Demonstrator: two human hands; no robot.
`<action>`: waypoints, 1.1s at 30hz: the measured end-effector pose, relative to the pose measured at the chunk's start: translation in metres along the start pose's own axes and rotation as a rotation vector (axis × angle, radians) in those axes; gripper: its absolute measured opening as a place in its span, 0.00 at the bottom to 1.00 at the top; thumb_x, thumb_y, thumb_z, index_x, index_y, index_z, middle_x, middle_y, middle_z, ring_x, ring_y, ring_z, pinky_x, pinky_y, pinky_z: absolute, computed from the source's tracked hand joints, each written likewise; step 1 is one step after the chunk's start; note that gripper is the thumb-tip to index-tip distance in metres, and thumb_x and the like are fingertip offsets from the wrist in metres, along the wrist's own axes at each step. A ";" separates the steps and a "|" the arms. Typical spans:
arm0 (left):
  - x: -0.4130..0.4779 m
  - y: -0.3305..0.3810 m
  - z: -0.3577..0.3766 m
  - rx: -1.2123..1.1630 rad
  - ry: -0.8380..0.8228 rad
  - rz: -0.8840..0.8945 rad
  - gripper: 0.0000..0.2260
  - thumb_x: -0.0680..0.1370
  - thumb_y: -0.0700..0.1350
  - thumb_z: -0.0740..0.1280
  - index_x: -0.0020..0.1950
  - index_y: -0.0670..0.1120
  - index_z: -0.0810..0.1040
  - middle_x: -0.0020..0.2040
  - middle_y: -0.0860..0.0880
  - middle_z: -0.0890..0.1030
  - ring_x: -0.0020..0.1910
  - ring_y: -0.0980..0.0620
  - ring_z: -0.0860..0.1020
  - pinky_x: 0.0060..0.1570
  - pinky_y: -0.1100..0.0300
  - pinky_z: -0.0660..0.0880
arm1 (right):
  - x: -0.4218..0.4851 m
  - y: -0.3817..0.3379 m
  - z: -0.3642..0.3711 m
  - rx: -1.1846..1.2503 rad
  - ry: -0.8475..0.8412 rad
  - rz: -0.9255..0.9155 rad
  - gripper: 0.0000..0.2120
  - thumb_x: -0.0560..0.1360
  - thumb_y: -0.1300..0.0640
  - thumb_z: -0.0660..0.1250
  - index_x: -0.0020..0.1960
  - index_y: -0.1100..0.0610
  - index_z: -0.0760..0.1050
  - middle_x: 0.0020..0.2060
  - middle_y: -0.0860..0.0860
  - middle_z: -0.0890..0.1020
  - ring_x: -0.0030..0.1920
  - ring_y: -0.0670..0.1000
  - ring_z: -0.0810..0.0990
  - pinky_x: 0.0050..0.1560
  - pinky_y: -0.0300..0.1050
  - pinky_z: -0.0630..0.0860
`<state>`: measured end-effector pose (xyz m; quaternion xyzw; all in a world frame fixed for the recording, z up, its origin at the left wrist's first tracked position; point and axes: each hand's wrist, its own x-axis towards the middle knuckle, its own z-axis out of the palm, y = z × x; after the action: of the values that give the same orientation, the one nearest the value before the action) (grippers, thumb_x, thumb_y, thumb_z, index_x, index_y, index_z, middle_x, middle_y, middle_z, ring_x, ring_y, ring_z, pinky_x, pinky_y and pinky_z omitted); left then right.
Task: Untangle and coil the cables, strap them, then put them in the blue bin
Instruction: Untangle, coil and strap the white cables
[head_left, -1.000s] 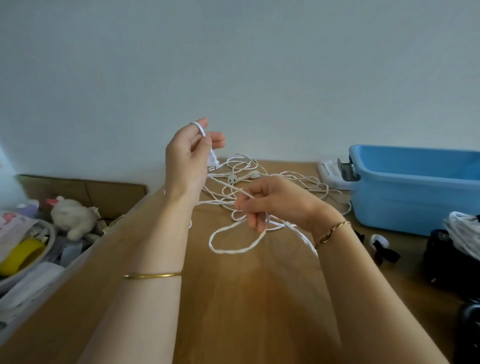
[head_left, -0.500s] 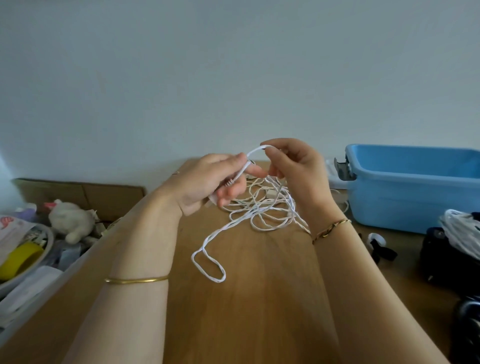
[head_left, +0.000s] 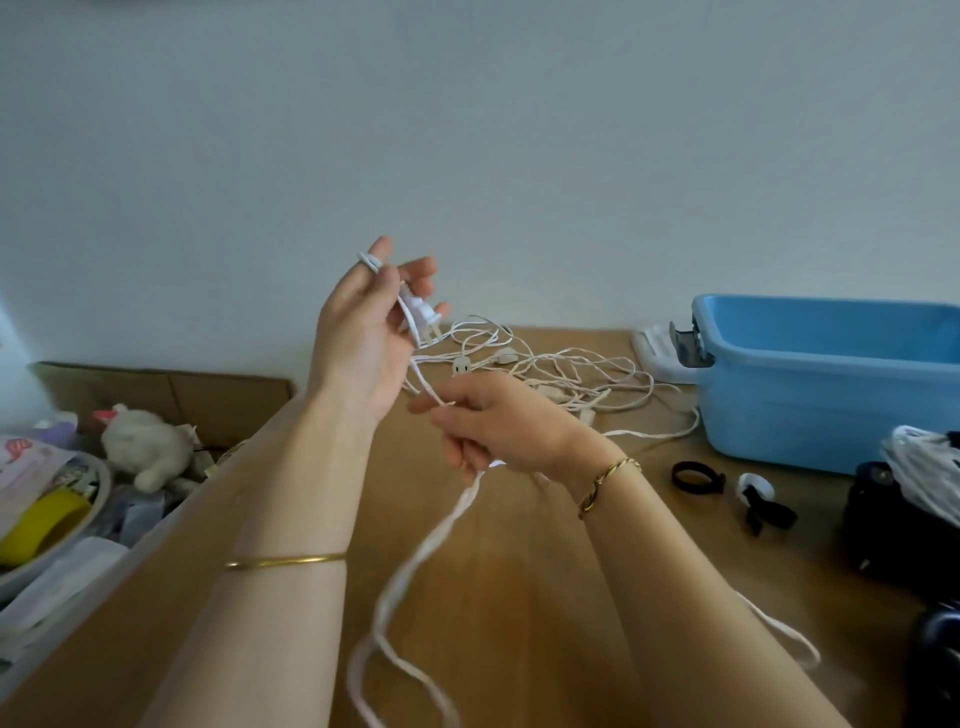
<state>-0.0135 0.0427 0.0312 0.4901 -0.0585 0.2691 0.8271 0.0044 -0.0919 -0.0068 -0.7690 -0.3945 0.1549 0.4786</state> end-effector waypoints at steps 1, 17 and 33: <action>0.000 -0.004 -0.002 0.179 0.033 0.061 0.17 0.83 0.37 0.55 0.72 0.43 0.66 0.43 0.48 0.82 0.38 0.57 0.79 0.52 0.51 0.77 | -0.001 -0.002 -0.002 -0.007 -0.014 0.012 0.08 0.79 0.64 0.59 0.53 0.63 0.75 0.27 0.54 0.76 0.20 0.45 0.72 0.28 0.37 0.71; -0.024 0.024 0.011 1.145 -0.524 -0.260 0.19 0.81 0.57 0.56 0.44 0.45 0.77 0.21 0.54 0.70 0.22 0.56 0.64 0.25 0.64 0.62 | -0.015 -0.007 -0.043 0.128 0.396 -0.294 0.09 0.71 0.71 0.69 0.48 0.61 0.75 0.35 0.59 0.79 0.36 0.54 0.79 0.40 0.43 0.75; 0.009 0.014 -0.031 -0.814 -0.447 -0.688 0.15 0.80 0.39 0.57 0.61 0.31 0.74 0.22 0.46 0.70 0.22 0.53 0.64 0.27 0.61 0.66 | -0.012 0.014 -0.036 0.846 0.128 -0.037 0.14 0.79 0.51 0.56 0.49 0.61 0.75 0.31 0.56 0.74 0.28 0.50 0.71 0.34 0.43 0.76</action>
<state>-0.0175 0.0777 0.0291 0.1683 -0.1676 -0.1696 0.9565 0.0254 -0.1262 -0.0027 -0.5059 -0.2791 0.2463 0.7781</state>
